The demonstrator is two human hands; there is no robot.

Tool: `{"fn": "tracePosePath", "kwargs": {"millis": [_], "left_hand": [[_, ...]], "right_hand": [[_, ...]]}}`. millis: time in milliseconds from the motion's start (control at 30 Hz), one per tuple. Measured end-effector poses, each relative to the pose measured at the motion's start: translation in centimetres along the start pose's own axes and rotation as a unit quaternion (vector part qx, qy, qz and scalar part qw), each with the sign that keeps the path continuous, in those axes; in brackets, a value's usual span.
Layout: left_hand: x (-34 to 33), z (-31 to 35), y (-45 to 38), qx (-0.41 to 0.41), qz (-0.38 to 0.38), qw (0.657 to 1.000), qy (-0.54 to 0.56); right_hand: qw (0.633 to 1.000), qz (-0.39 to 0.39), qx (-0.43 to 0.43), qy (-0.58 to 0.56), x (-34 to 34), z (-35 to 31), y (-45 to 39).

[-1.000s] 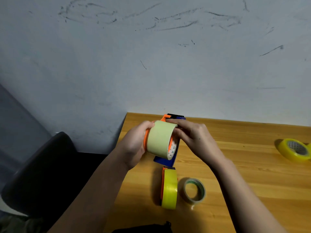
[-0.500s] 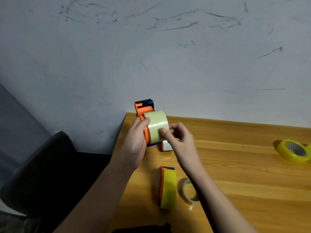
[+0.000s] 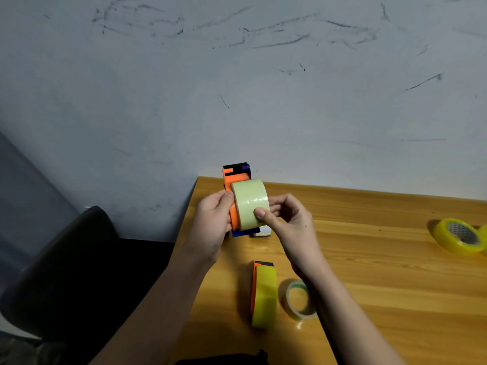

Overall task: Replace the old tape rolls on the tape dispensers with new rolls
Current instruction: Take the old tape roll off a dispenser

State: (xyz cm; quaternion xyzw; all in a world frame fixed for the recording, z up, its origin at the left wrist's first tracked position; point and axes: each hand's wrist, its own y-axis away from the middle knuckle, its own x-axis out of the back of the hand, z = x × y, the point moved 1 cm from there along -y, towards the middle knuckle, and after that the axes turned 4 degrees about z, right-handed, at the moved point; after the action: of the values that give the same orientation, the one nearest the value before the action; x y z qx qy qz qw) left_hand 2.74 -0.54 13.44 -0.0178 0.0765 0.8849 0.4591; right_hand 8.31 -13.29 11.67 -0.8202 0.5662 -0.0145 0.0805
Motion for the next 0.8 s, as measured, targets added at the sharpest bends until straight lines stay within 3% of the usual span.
{"fn": "tracePosePath", "kwargs": {"millis": [100, 267, 367, 467, 567, 800], "left_hand": [[0.4, 0.0, 0.1, -0.033, -0.009, 0.999, -0.028], [0.9, 0.2, 0.2, -0.051, -0.086, 0.992, -0.078], [0.7, 0.4, 0.6, -0.066, -0.116, 0.987, -0.087], [0.6, 0.7, 0.7, -0.076, -0.121, 0.987, -0.074], [0.4, 1.0, 0.7, -0.079, -0.108, 0.989, -0.062], [0.0, 0.1, 1.4, -0.097, -0.06, 0.992, -0.055]], "right_hand": [[0.999, -0.017, 0.005, 0.038, 0.6, 0.5, -0.2], [0.989, -0.126, -0.074, 0.037, 1.3, 0.4, -1.1], [0.985, -0.127, -0.116, -0.024, 1.3, 0.0, -1.2], [0.99, -0.105, -0.094, -0.028, 1.2, -0.3, -1.0], [0.992, -0.088, -0.083, -0.035, 1.3, -0.6, -1.1], [0.98, -0.099, -0.154, -0.079, 1.4, -0.1, -0.9]]}}
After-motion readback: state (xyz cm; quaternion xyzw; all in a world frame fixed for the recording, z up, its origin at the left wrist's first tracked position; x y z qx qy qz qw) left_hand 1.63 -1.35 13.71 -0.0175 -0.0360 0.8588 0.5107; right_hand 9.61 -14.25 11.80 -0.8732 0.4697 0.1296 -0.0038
